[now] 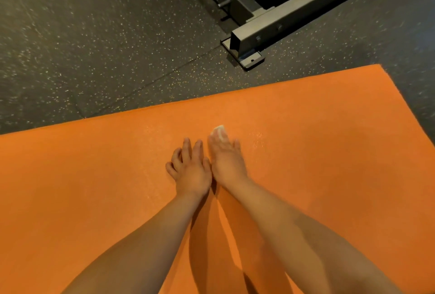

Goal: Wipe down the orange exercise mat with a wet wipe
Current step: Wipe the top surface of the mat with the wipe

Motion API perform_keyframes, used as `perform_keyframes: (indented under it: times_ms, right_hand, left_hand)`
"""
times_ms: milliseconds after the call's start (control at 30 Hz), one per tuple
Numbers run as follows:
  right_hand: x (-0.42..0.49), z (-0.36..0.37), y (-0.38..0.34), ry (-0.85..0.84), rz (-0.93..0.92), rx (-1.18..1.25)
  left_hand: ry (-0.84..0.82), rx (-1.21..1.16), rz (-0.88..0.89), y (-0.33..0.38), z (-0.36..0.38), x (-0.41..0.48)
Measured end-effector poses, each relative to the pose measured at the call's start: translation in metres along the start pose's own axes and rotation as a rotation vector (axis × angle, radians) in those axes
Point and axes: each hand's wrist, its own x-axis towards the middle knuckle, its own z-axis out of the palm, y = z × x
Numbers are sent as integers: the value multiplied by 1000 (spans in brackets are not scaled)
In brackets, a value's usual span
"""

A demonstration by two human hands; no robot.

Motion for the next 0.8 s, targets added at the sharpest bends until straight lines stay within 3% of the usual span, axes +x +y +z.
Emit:
perform_keyframes:
  times_ms: [100, 267, 400, 467, 633, 800]
  right_hand:
    - [5, -5, 9, -43, -122, -45]
    - [24, -18, 28, 127, 232, -81]
    - [35, -4, -10, -7, -105, -28]
    - [46, -11, -4, -23, -167, -77]
    - [75, -26, 10, 112, 182, -70]
    - [83, -19, -16, -36, -119, -7]
  left_hand:
    - [41, -5, 15, -4, -4, 7]
    - [39, 25, 18, -7, -6, 22]
    - [111, 39, 42, -8, -15, 38]
    - [85, 22, 33, -6, -20, 53]
    - [0, 23, -11, 4, -15, 70]
    - [-13, 7, 32, -3, -11, 70]
